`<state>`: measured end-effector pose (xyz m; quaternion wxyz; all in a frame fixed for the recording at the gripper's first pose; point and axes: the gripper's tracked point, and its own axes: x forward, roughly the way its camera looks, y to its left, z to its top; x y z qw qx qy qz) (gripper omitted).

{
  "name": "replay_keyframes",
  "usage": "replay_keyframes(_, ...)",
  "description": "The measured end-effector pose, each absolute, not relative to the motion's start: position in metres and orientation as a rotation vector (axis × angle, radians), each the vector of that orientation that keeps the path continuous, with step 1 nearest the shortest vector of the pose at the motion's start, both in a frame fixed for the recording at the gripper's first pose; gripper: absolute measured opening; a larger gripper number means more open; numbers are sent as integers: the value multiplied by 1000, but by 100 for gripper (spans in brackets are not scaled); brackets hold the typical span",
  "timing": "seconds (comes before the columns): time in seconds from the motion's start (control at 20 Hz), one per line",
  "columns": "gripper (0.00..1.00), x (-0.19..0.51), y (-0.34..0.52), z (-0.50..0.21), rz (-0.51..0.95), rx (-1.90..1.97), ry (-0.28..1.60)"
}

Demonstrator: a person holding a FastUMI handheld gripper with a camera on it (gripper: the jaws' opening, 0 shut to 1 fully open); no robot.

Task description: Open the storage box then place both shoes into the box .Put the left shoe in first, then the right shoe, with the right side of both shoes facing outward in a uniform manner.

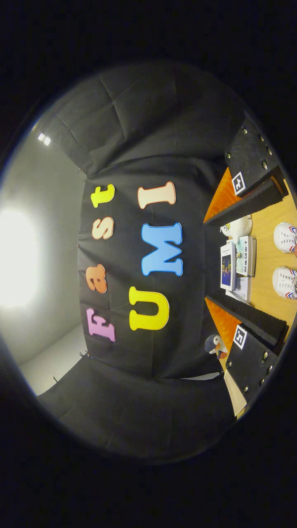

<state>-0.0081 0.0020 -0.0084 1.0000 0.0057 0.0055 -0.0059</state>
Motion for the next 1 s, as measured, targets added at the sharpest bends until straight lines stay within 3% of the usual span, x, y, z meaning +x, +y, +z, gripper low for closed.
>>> replay_keyframes(0.35, 98, -5, 28, -38, 60, 226, 110)
replay_keyframes(1.0, 99, -24, 109, -120, 274, 640, 460)
